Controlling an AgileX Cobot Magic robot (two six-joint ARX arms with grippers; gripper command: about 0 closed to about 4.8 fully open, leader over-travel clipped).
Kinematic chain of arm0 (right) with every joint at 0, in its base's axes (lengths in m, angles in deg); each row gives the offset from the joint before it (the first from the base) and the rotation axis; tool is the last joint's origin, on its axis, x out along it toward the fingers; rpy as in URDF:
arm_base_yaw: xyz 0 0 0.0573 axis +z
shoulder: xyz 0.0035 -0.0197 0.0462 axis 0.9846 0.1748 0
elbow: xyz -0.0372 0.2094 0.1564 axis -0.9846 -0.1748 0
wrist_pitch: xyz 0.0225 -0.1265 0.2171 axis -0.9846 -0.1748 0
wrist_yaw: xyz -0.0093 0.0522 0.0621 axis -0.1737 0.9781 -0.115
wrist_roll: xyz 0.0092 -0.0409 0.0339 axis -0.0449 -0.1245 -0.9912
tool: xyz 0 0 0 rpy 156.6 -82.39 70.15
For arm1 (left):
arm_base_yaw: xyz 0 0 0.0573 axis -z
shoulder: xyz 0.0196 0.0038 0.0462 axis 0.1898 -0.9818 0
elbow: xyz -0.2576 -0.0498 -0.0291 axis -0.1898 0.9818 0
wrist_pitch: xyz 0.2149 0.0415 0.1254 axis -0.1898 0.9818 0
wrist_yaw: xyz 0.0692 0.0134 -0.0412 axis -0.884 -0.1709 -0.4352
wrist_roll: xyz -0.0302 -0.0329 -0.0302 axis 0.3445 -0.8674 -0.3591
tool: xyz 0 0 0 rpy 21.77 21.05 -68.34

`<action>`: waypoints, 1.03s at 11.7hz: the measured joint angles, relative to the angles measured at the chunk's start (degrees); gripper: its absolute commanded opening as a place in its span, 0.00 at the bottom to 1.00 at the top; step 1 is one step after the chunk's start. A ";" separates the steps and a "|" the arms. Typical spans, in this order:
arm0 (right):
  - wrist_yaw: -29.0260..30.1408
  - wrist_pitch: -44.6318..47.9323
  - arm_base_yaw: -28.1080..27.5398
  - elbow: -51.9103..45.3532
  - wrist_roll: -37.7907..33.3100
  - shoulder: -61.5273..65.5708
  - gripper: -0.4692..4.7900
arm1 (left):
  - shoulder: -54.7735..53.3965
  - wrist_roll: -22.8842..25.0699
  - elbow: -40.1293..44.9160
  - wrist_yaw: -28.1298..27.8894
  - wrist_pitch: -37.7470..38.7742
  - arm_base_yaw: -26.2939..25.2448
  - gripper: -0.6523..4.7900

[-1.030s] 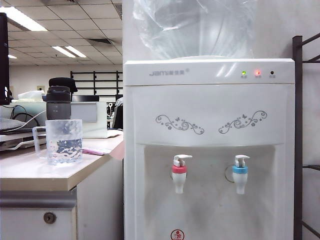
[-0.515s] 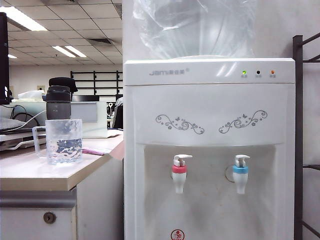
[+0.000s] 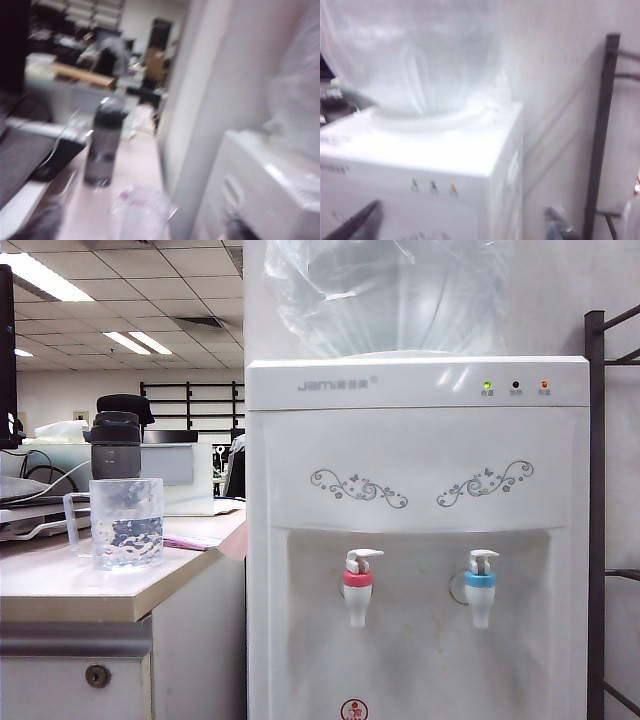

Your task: Pick up the plastic mug from the left desk, go to the hot water outlet of the water dispenser, press the vertical switch to get some water, then put the mug back on the desk.

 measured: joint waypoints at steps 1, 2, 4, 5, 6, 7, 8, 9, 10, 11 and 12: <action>1.05 1.01 0.00 1.20 0.09 1.18 0.80 | -1.36 0.04 -0.52 0.83 -1.27 0.00 1.00; 2.21 1.99 0.04 2.47 0.24 2.43 0.80 | -3.89 0.00 -1.11 1.62 -2.93 0.00 1.00; 7.91 3.04 5.25 12.68 5.11 16.31 0.80 | -25.81 -2.16 -3.65 5.18 -15.08 1.36 1.00; 6.43 3.48 7.37 15.17 6.67 19.82 0.80 | -33.59 -1.88 -3.80 4.31 -20.52 2.29 1.00; 4.66 5.14 9.38 16.22 7.19 22.49 0.80 | -39.76 -0.46 -3.78 2.97 -23.37 2.51 1.00; -1.01 8.31 17.42 16.22 7.61 31.32 0.80 | -65.46 7.65 -3.78 -2.99 -43.15 3.52 1.00; -2.75 8.87 18.93 16.24 7.67 33.22 0.80 | -70.88 7.98 -3.85 -5.27 -47.52 3.48 1.00; -3.91 9.05 19.96 16.22 8.35 35.32 0.80 | -74.53 8.02 -3.85 -7.06 -50.69 3.48 1.00; -4.59 9.33 20.46 16.22 9.05 37.20 0.80 | -79.06 8.02 -4.09 -9.01 -54.73 3.48 1.00; -4.96 9.79 20.70 16.22 9.51 38.25 0.80 | -82.62 8.00 -4.28 -9.90 -58.01 3.48 1.00; -5.22 13.90 20.63 16.22 10.19 43.10 0.80 | -93.04 8.02 -7.52 -10.10 -66.45 3.48 1.00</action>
